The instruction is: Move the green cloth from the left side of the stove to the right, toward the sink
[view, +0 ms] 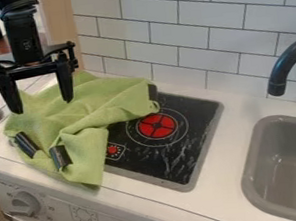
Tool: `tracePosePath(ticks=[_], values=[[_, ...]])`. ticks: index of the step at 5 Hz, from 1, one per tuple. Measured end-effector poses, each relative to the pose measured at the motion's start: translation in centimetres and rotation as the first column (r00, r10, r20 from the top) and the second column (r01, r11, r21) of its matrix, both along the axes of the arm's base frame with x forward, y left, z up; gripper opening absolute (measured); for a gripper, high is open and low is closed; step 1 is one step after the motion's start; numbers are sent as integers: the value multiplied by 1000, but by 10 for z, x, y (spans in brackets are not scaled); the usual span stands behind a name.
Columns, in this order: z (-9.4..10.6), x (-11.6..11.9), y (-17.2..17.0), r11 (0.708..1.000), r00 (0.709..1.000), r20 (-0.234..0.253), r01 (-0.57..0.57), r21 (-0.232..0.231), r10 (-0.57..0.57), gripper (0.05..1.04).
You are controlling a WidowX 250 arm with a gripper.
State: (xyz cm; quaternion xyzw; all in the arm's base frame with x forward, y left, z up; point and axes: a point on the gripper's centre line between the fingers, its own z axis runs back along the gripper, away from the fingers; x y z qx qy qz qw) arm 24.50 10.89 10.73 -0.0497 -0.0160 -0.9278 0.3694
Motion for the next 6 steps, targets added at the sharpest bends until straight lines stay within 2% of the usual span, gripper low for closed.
tracePosePath(ticks=[2, 3, 4, 5, 6], values=[[-19, -11, -6, 1000, 999, -40, -14, -24, 13, 1000], [-25, -23, -4, 999, 999, -30, -30, -23, 29, 999], [-33, -29, -2, 1000, 1000, -24, -10, 4, 10, 1000], [-41, -28, 6, 998, 999, -18, -30, 54, 31, 1000], [-52, -25, 4, 998, 999, -43, -18, 58, 20, 1000]])
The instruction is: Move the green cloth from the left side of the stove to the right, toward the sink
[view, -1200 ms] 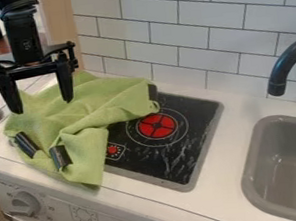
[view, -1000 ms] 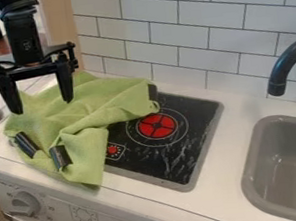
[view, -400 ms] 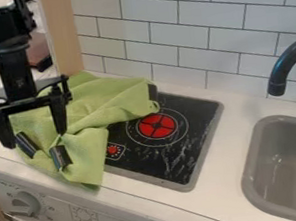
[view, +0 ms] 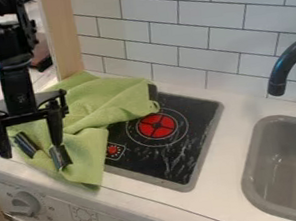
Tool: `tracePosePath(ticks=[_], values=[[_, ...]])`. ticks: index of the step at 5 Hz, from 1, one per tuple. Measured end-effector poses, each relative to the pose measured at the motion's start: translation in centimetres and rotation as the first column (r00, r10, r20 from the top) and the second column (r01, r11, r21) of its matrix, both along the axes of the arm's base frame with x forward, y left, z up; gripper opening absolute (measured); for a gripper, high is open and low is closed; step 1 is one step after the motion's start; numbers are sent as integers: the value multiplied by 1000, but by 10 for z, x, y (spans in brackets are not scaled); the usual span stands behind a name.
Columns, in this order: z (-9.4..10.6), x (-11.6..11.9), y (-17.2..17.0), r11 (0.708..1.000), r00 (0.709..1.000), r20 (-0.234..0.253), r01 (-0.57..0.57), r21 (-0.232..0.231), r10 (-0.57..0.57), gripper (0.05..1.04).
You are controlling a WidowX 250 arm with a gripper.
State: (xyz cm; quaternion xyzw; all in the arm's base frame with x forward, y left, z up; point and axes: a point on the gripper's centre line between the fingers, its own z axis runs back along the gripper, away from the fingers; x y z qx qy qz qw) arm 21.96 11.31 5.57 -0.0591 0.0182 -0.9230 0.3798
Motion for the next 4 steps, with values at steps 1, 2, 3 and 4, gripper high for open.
tracePosePath(ticks=[1, 2, 3, 4], values=[[-4, 4, -2, 1000, 1000, 0, 22, 19, -22, 1000], [-15, 9, -5, 999, 999, -31, 39, 35, -37, 1000], [-22, 16, -12, 994, 996, -39, 87, 67, -85, 999], [-27, 18, -16, 991, 993, -58, 108, 85, -103, 1000]])
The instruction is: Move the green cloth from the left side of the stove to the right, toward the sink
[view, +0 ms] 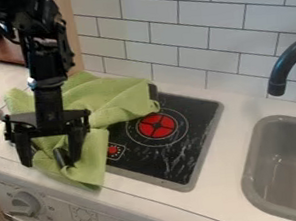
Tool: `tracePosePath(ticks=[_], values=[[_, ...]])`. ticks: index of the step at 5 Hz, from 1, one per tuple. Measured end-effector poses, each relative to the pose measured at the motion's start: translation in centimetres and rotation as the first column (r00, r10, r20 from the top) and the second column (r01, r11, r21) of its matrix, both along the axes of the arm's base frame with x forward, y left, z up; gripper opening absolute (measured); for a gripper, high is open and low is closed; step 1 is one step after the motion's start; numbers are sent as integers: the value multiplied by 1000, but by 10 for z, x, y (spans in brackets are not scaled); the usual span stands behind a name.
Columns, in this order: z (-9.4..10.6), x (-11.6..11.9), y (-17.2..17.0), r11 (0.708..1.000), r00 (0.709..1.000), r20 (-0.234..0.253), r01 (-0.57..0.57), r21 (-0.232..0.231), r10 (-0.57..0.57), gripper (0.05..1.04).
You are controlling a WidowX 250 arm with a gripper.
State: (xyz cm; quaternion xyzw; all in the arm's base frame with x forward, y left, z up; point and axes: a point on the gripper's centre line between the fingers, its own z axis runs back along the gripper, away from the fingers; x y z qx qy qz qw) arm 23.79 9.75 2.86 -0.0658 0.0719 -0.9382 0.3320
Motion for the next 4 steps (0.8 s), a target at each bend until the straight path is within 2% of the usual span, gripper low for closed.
tracePosePath(ticks=[2, 3, 4], values=[[-2, 4, -3, 1000, 1000, -4, -7, 10, 7, 1000], [-2, 5, -3, 1000, 1000, -4, -12, 12, 12, 945], [-2, 4, -2, 1000, 1000, -6, -13, 14, 13, 686]])
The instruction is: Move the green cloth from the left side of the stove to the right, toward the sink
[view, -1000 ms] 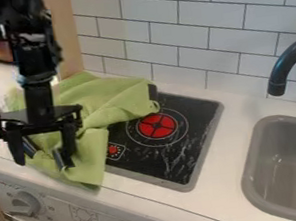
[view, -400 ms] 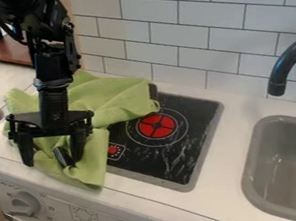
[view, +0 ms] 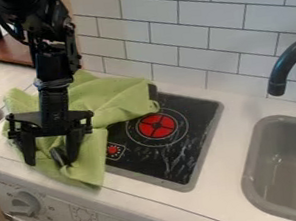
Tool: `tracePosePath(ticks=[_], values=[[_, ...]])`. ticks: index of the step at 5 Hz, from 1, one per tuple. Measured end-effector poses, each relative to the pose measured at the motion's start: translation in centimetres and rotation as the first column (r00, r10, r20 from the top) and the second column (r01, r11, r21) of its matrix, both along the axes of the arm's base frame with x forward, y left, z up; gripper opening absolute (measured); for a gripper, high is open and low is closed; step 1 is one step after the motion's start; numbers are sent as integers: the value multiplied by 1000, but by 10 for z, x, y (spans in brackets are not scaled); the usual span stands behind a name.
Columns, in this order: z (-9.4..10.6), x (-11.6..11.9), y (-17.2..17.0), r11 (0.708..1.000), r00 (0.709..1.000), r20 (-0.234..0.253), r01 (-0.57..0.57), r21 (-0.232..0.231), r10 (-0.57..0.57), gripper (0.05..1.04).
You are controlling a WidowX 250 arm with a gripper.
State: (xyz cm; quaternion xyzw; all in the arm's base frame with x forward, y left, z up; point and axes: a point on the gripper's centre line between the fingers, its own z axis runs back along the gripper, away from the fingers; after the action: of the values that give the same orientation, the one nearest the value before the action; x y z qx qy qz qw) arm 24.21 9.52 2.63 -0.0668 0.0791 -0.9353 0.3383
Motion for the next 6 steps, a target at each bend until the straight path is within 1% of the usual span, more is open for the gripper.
tracePosePath(ticks=[1, 2, 3, 4, 5, 6], values=[[0, 1, -2, 1000, 1000, -1, -5, -7, 5, 404], [0, 0, -3, 1000, 1000, -4, -7, -15, 7, 194], [1, 1, -3, 1000, 1000, -5, -6, -20, 6, 89], [1, 0, -3, 1000, 1000, -9, -5, -27, 5, 65], [4, 0, -4, 999, 1000, -15, -16, -46, 15, 64], [24, 6, -8, 997, 1000, 8, -17, -80, 18, 64]])
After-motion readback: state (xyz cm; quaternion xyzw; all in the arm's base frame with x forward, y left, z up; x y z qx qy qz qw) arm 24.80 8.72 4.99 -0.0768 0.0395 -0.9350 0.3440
